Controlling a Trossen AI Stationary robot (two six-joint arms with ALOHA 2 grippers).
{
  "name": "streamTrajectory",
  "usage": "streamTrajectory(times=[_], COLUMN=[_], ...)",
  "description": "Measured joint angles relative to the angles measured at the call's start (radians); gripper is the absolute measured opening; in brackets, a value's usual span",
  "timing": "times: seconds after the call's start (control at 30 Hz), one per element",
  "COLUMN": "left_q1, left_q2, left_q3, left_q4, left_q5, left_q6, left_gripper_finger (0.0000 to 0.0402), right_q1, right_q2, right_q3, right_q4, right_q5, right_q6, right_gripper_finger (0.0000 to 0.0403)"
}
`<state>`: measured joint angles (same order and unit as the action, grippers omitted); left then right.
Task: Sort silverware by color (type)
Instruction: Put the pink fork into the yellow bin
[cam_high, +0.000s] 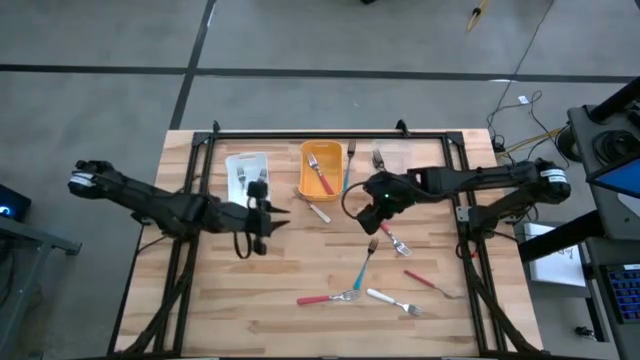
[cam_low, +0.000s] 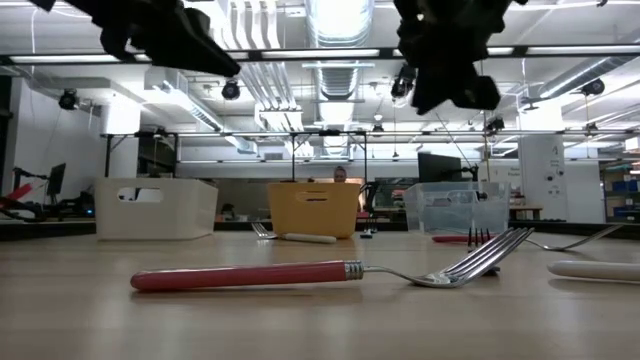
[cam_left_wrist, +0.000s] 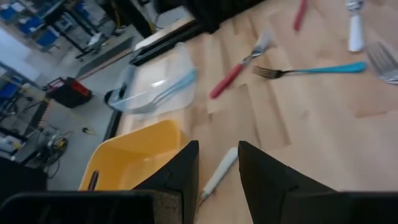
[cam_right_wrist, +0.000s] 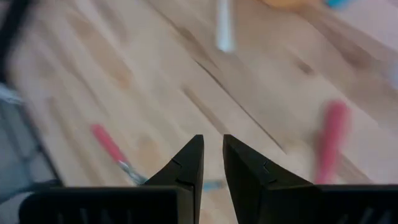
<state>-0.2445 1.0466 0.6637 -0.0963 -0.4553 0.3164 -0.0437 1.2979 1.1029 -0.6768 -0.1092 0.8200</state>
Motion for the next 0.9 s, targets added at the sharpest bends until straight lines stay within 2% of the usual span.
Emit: streamTrajectory(times=[0.17,0.3,0.4,0.5,0.67,0.77,0.9], left_q1=[0.053,0.065,0.065,0.065,0.065,0.065,0.065], left_q2=[-0.128,-0.193,-0.22,-0.231,-0.227,-0.222,-0.217], left_q3=[-0.071,-0.096,-0.101,-0.1,-0.084,-0.075,-0.068], left_q4=[0.011,0.073,0.116,0.13,0.127,0.113,0.114], left_q5=[-0.002,-0.009,-0.009,-0.009,-0.008,-0.008,-0.008], left_q6=[-0.041,-0.054,0.013,0.046,0.117,0.146,0.147], left_gripper_finger=[0.0093,0.0093,0.0093,0.0093,0.0093,0.0093,0.0093], right_q1=[0.001,0.018,0.044,0.1,0.22,0.282,0.373], right_q2=[0.077,0.136,0.173,0.193,0.188,0.181,0.189], right_q3=[0.108,0.111,0.094,0.073,0.023,-0.009,-0.05], right_q4=[-0.326,-0.458,-0.522,-0.551,-0.546,-0.535,-0.477], right_q5=[0.006,-0.003,-0.094,-0.189,-0.274,-0.281,-0.28], right_q6=[0.002,0.01,0.055,0.11,0.282,0.354,0.314], right_gripper_finger=[0.0052,0.0052,0.0052,0.0052,0.0057,0.0076,0.0114])
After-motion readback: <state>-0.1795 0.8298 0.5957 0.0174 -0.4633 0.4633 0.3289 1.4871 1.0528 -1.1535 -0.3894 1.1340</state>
